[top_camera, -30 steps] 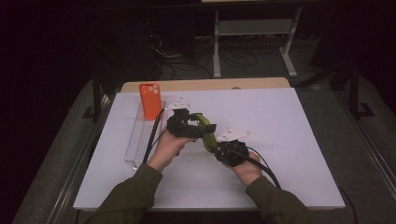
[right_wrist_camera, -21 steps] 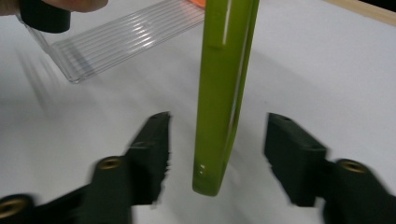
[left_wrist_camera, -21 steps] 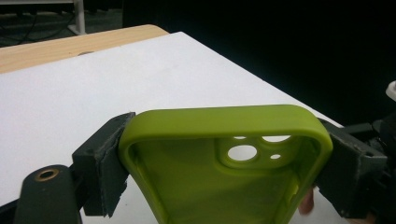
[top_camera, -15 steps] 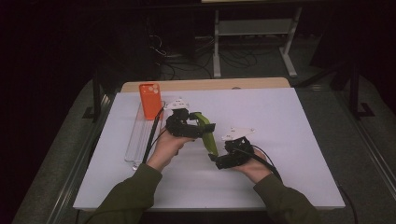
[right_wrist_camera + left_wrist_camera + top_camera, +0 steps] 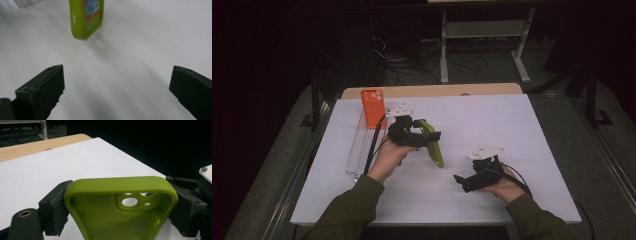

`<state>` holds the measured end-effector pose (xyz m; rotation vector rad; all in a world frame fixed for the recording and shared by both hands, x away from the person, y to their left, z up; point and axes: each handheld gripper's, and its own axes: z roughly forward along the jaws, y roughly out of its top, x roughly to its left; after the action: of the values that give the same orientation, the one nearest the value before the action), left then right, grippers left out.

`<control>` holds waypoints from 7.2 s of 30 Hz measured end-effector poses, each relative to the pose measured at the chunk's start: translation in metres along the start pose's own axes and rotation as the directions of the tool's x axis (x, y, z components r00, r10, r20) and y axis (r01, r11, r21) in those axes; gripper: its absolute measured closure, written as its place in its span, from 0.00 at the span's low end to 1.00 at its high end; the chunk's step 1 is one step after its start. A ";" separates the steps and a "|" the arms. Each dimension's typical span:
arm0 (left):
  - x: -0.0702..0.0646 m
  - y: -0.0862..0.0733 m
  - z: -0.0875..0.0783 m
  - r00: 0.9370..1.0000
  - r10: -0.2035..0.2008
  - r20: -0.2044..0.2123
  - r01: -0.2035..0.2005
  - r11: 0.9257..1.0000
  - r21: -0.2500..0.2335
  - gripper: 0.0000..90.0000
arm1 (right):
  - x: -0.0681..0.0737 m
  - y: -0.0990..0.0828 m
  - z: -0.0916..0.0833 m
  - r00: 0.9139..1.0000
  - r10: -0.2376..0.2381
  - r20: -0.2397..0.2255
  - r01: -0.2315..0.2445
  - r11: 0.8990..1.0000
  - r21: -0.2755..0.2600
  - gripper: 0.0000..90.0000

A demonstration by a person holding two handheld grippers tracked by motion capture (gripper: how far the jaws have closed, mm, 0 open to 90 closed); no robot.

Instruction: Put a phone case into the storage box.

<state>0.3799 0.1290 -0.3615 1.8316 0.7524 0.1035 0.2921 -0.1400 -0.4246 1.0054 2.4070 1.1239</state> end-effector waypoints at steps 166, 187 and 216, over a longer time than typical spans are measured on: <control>0.144 0.022 -0.042 0.619 -0.070 -0.782 0.134 0.991 0.017 0.05 | -0.006 -0.035 -0.019 0.998 0.031 0.060 -0.028 0.998 -0.050 0.00; 0.138 0.029 -0.061 0.720 -0.028 -0.694 0.095 0.994 0.058 0.00 | -0.008 -0.036 -0.019 0.998 0.008 0.066 -0.006 0.999 -0.041 0.00; 0.063 0.012 -0.085 0.955 0.102 -0.278 -0.081 0.993 0.086 0.00 | -0.012 -0.031 -0.023 0.998 0.003 0.055 0.000 0.999 -0.049 0.00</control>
<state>0.4001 0.2301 -0.3346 1.9455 0.8782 0.4104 0.2742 -0.1753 -0.4333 1.0092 2.3253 1.1347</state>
